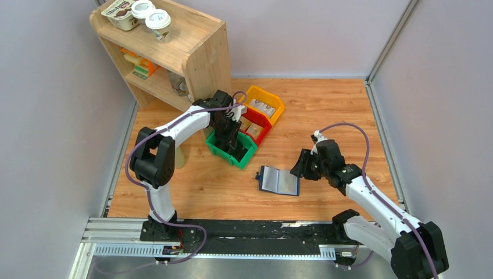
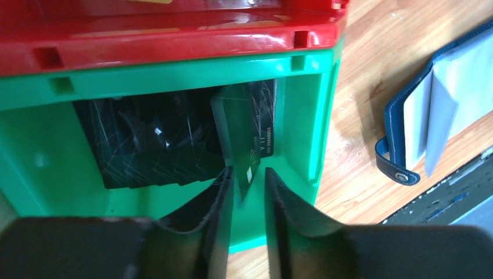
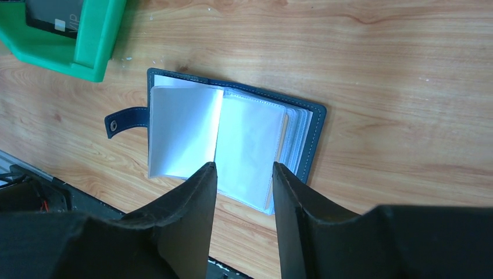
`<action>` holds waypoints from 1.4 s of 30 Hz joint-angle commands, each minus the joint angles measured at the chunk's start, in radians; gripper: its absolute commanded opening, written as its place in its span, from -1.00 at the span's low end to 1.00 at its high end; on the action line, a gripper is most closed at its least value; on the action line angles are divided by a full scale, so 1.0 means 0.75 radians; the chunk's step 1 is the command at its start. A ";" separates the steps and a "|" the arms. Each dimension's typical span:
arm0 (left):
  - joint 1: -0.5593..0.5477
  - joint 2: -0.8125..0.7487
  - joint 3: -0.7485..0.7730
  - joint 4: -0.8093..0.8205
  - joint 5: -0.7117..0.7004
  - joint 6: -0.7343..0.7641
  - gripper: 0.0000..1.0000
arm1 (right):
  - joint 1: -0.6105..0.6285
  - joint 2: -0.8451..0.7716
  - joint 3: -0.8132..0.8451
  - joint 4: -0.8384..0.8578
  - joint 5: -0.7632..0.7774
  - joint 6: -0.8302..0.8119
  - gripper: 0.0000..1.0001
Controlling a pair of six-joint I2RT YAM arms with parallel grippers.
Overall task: Take the credit cards out of the card holder
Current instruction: Place the credit card in the storage box, then remove the credit card from the card holder.
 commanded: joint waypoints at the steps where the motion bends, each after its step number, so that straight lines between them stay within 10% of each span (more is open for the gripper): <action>1: -0.001 -0.112 0.033 -0.016 -0.133 -0.008 -0.17 | -0.004 -0.002 0.048 -0.013 0.035 -0.023 -0.13; 6: -0.001 -0.241 -0.006 0.012 -0.159 -0.041 0.25 | -0.002 -0.020 0.020 -0.008 0.029 0.012 -0.11; 18: -0.264 -0.625 -0.247 0.319 -0.078 -0.497 0.32 | 0.086 0.021 -0.037 0.026 0.127 0.204 -0.02; 42: -0.583 -0.257 -0.460 0.528 -0.162 -0.579 0.28 | 0.246 0.205 -0.062 0.088 0.262 0.370 -0.13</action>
